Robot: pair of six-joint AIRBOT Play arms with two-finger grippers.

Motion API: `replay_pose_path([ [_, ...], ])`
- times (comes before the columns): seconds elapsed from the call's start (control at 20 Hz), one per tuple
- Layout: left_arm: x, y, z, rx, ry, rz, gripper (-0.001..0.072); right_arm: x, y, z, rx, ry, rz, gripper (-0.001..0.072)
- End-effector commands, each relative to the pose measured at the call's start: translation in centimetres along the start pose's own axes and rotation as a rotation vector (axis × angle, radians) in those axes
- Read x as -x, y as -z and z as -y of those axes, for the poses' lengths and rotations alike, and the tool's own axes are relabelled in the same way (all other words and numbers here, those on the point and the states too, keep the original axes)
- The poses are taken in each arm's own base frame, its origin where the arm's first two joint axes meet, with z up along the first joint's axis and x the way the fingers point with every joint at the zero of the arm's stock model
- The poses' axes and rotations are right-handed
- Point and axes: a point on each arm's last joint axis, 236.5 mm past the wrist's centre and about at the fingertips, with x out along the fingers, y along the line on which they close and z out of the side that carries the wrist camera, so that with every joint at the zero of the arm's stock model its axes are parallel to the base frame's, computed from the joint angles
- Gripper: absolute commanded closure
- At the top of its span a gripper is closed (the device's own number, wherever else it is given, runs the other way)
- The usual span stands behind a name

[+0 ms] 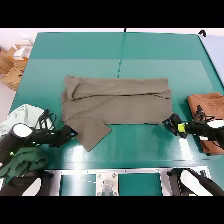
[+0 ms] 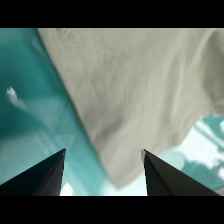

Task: Fold the shirts.

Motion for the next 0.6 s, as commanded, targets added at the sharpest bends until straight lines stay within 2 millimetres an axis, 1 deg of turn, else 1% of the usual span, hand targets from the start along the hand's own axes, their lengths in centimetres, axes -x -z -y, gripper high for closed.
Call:
replay_pose_path([
  [0.0, -2.5, -1.6, 0.3, 0.058, 0.034, 0.09, 0.0169, -2.4, -0.8, -1.4, -0.059, -0.037, 0.056, 0.0338],
  [0.1, -3.6, -1.9, 0.3, 0.088, 0.043, 0.09, 0.0169, -3.3, -1.6, -2.0, -0.108, -0.055, 0.079, 0.0338],
  [0.2, -3.7, -3.3, 0.4, 0.099, 0.05, 0.138, 0.0171, -3.4, -2.8, -2.6, -0.12, -0.065, 0.106, 0.0339],
  [0.25, -3.4, -4.1, 0.7, 0.073, 0.051, 0.163, 0.0332, -3.1, -3.4, -3.0, -0.113, -0.072, 0.119, 0.0344],
  [0.3, -3.2, -4.5, 1.3, 0.029, 0.059, 0.171, 0.0591, -2.9, -3.7, -3.5, -0.104, -0.08, 0.122, 0.0411],
  [0.35, -2.8, -4.7, 2.4, -0.014, 0.076, 0.161, 0.068, -2.7, -3.5, -3.9, -0.073, -0.083, 0.107, 0.0577],
  [0.4, -2.5, -4.7, 3.4, -0.053, 0.085, 0.143, 0.0681, -2.6, -3.1, -4.2, -0.027, -0.082, 0.08, 0.0694],
  [0.5, -1.5, -4.0, 5.0, -0.17, 0.075, 0.07, 0.0681, -2.2, -2.0, -4.2, 0.031, -0.072, 0.014, 0.0696],
  [0.55, -0.7, -3.3, 5.3, -0.213, 0.051, 0.022, 0.0682, -1.8, -1.5, -3.9, 0.059, -0.055, -0.013, 0.0697],
])
